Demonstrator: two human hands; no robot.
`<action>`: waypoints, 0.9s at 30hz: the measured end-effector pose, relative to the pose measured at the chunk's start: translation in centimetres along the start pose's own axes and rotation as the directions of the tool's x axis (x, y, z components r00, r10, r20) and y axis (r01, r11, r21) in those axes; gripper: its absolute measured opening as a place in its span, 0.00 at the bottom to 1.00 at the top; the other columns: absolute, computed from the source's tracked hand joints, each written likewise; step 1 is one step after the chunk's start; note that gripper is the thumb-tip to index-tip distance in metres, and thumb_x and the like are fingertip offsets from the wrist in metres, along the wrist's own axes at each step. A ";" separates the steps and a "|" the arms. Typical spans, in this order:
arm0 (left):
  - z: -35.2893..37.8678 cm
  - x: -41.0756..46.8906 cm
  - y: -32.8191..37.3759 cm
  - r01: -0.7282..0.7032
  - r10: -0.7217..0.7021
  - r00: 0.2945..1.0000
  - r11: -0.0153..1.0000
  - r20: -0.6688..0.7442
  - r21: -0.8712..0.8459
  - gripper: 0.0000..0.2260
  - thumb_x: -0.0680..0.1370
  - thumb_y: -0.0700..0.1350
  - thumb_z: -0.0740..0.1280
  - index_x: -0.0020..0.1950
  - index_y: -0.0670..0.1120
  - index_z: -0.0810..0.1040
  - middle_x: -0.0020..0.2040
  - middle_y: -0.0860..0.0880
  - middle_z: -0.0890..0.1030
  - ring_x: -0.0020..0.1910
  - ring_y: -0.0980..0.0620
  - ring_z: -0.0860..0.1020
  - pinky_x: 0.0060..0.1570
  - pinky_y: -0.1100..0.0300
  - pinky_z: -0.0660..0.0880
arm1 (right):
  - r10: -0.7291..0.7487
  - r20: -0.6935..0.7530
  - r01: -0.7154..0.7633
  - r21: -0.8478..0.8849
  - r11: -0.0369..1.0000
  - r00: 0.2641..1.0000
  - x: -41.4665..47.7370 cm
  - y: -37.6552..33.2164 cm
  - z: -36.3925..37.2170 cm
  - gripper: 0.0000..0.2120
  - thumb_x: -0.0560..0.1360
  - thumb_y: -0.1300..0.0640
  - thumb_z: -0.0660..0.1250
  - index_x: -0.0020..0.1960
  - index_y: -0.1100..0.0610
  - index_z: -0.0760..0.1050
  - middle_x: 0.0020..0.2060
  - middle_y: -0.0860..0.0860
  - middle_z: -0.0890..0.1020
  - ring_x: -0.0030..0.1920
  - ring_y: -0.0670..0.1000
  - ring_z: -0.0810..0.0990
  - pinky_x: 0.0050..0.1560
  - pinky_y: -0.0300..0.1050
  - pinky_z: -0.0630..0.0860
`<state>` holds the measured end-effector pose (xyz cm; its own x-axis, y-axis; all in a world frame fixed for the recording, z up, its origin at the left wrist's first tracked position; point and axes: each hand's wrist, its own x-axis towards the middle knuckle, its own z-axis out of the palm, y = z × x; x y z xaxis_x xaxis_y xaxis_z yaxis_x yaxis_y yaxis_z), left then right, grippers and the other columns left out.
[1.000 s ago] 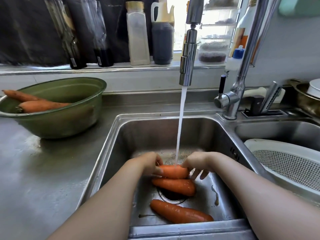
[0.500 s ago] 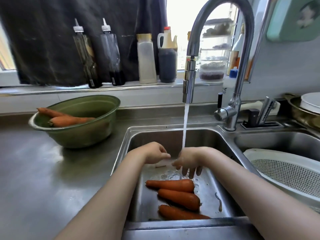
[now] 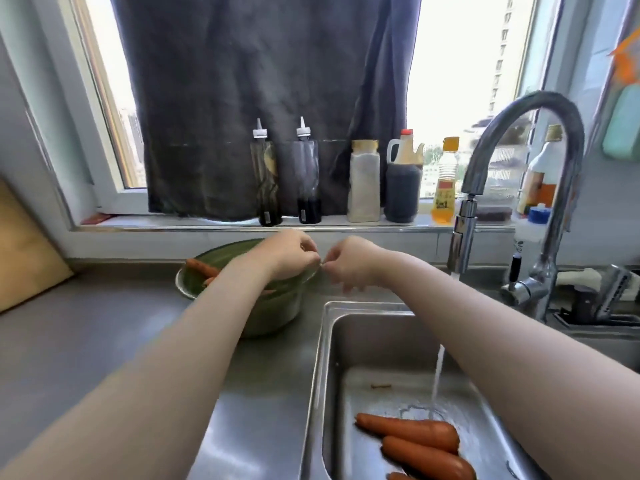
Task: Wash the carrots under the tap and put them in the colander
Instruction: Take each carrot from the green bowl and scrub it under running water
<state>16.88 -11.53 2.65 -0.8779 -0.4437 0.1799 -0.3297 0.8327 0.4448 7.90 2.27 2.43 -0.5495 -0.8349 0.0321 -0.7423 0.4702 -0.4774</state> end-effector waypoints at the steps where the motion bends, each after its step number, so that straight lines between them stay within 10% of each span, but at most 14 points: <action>1: -0.8 0.3 -1.3 0.028 -0.029 0.999 0.999 0.020 0.031 0.04 0.81 0.47 0.68 0.49 0.54 0.82 0.48 0.53 0.83 0.48 0.52 0.80 0.54 0.55 0.77 | -0.034 -0.029 0.033 -0.023 0.999 0.999 1.0 -1.0 0.2 0.13 0.81 0.56 0.63 0.54 0.62 0.84 0.49 0.59 0.87 0.50 0.60 0.85 0.49 0.50 0.81; 6: -4.0 0.7 -8.7 0.176 -0.205 0.974 0.953 0.100 0.248 0.08 0.81 0.51 0.70 0.58 0.52 0.80 0.60 0.50 0.82 0.57 0.49 0.79 0.59 0.53 0.76 | -0.146 -0.001 0.146 -0.077 0.986 0.989 6.4 -5.3 2.4 0.10 0.81 0.56 0.68 0.60 0.56 0.82 0.57 0.54 0.83 0.58 0.55 0.81 0.61 0.49 0.79; 11: -5.1 0.1 -12.8 0.335 -0.439 0.876 0.852 0.200 0.402 0.30 0.68 0.77 0.66 0.49 0.51 0.84 0.48 0.49 0.85 0.48 0.48 0.82 0.56 0.50 0.80 | -0.148 0.187 0.183 -0.192 0.964 0.971 11.4 -8.3 6.0 0.23 0.79 0.51 0.71 0.73 0.54 0.74 0.67 0.53 0.79 0.65 0.56 0.78 0.67 0.52 0.75; 18: -3.5 1.3 -14.9 0.216 -0.356 0.923 0.796 0.148 0.566 0.10 0.76 0.51 0.73 0.54 0.47 0.80 0.50 0.47 0.81 0.49 0.46 0.80 0.55 0.52 0.79 | -0.116 0.285 0.205 -0.304 0.931 0.952 14.3 -10.7 10.0 0.23 0.79 0.52 0.70 0.72 0.53 0.71 0.65 0.54 0.78 0.62 0.57 0.78 0.56 0.51 0.74; 21: -3.6 1.4 -15.7 0.231 -0.305 0.949 0.851 0.085 0.472 0.07 0.79 0.50 0.70 0.44 0.49 0.76 0.45 0.48 0.80 0.45 0.47 0.79 0.50 0.52 0.79 | -0.154 0.223 0.211 -0.262 0.942 0.963 14.5 -10.4 10.2 0.22 0.78 0.52 0.72 0.69 0.53 0.73 0.62 0.54 0.79 0.62 0.57 0.78 0.55 0.49 0.73; 27: -6.8 0.5 -13.7 0.157 -0.154 0.988 0.954 -0.033 0.256 0.07 0.82 0.40 0.65 0.58 0.47 0.80 0.49 0.48 0.82 0.45 0.51 0.78 0.42 0.59 0.73 | -0.199 0.060 0.203 -0.087 0.975 0.978 13.5 -9.2 8.0 0.34 0.73 0.50 0.78 0.76 0.51 0.70 0.67 0.52 0.79 0.65 0.56 0.78 0.64 0.51 0.76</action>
<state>23.30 -25.40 2.59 -0.8049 -0.5772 0.1379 -0.5412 0.8093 0.2283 10.39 -15.58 0.26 -0.3672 -0.9272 0.0740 -0.8689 0.3136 -0.3829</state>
